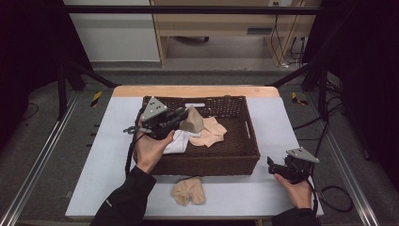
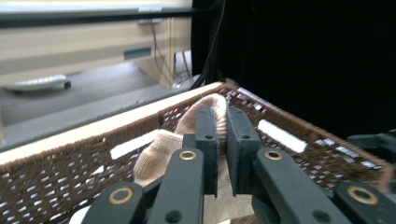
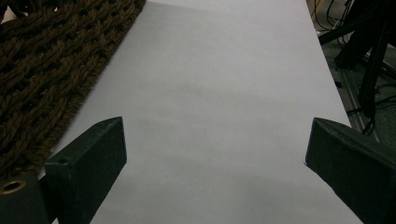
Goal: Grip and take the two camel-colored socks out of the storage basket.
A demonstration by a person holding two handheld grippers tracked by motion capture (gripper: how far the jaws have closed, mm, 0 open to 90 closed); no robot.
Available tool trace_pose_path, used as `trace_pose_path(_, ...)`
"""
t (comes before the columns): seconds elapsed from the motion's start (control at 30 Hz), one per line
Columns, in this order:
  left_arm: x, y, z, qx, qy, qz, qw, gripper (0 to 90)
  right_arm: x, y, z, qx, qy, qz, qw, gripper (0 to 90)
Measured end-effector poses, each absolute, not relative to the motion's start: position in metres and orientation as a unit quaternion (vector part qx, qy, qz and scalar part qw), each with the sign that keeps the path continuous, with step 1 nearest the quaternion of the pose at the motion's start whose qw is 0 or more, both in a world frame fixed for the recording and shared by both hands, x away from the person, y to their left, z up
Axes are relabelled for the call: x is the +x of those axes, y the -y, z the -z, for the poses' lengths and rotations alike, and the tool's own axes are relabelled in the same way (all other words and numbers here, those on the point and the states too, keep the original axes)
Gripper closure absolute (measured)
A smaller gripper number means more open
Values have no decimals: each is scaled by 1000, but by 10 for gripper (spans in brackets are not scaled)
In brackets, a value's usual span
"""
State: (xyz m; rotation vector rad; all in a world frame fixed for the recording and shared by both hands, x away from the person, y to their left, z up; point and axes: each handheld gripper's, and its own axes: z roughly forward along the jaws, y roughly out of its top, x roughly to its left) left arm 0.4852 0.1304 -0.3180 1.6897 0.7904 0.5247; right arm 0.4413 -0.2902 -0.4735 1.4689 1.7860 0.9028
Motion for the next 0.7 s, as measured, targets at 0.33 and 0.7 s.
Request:
trace_pose_path(0.33, 438, -143, 295, 700, -308, -213, 608, 836, 441, 290, 474, 560, -681, -342, 324, 56)
trace_pose_path(0.7, 395, -152, 296, 715, -281, -207, 606, 835, 441, 290, 474, 560, -681, -342, 325, 56)
